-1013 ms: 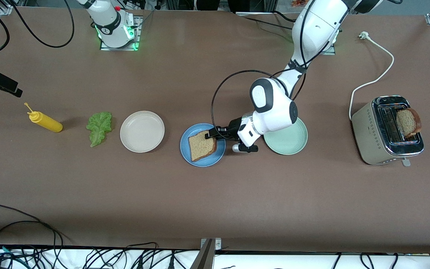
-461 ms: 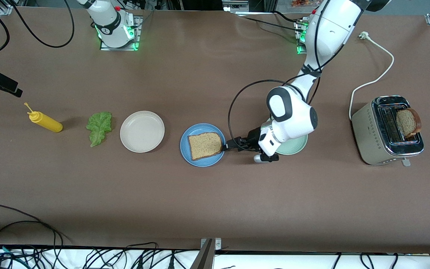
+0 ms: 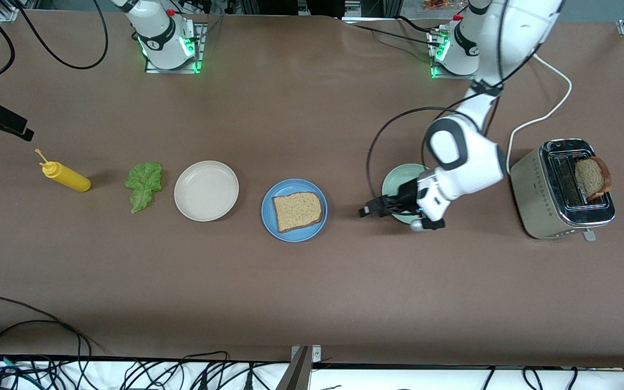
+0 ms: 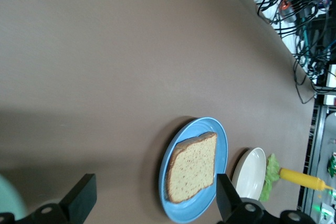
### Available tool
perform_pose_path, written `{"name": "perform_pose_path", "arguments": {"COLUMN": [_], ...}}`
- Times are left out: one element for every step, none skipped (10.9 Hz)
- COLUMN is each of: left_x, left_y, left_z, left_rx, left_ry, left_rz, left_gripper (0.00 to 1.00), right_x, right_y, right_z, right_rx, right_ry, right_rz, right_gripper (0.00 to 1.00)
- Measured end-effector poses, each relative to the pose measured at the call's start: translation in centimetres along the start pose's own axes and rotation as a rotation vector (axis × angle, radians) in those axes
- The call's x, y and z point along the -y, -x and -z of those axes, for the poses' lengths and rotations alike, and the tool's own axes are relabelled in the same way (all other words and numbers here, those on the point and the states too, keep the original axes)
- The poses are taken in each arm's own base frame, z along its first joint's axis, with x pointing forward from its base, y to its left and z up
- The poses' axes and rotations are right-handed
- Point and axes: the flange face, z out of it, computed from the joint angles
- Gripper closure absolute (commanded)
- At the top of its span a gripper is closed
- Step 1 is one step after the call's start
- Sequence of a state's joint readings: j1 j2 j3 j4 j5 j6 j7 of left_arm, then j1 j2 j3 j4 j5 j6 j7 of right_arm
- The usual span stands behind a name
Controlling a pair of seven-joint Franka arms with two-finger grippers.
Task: Make sandwich in blue plate with both arms
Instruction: 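Withdraw the left gripper while the right gripper reaches the lettuce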
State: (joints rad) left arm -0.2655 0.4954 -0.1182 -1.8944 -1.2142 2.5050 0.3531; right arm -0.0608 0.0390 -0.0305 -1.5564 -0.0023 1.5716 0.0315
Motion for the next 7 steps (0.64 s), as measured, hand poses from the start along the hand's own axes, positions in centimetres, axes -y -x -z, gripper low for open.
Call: {"name": "perform_pose_path", "arguments": {"left_x": [1.1, 2.2, 3.4, 4.7, 5.6, 5.9, 5.6], "left_y": [-1.0, -2.4, -3.7, -4.5, -5.0, -5.4, -5.6], "left_z": [2.9, 6.3, 9.9, 13.2, 16.3, 19.0, 20.8], "left_rx": [0.02, 0.04, 0.071, 0.109, 0.144, 0.171, 0.188], "left_ry": [-0.024, -0.087, -0.156, -0.217, -0.265, -0.306, -0.345], "left_rz": [-0.054, -0.128, -0.19, -0.229, -0.251, -0.273, -0.295], "left_gripper": [0.0, 0.0, 0.0, 0.0, 0.0, 0.0, 0.0], "right_x": [0.1, 0.4, 0.7, 0.8, 0.9, 1.1, 1.6], "right_y": [-0.1, -0.3, -0.3, -0.2, 0.0, 0.2, 0.3], "right_z": [-0.3, -0.6, -1.0, -1.3, -1.4, -1.7, -2.1], "right_rx": [0.006, 0.015, 0.026, 0.047, 0.062, 0.082, 0.105], "right_ry": [0.0, 0.001, 0.001, 0.002, 0.003, 0.004, 0.006], "right_rz": [0.002, 0.007, 0.012, 0.014, 0.015, 0.018, 0.029], "right_gripper": [0.0, 0.0, 0.0, 0.0, 0.0, 0.0, 0.0]}}
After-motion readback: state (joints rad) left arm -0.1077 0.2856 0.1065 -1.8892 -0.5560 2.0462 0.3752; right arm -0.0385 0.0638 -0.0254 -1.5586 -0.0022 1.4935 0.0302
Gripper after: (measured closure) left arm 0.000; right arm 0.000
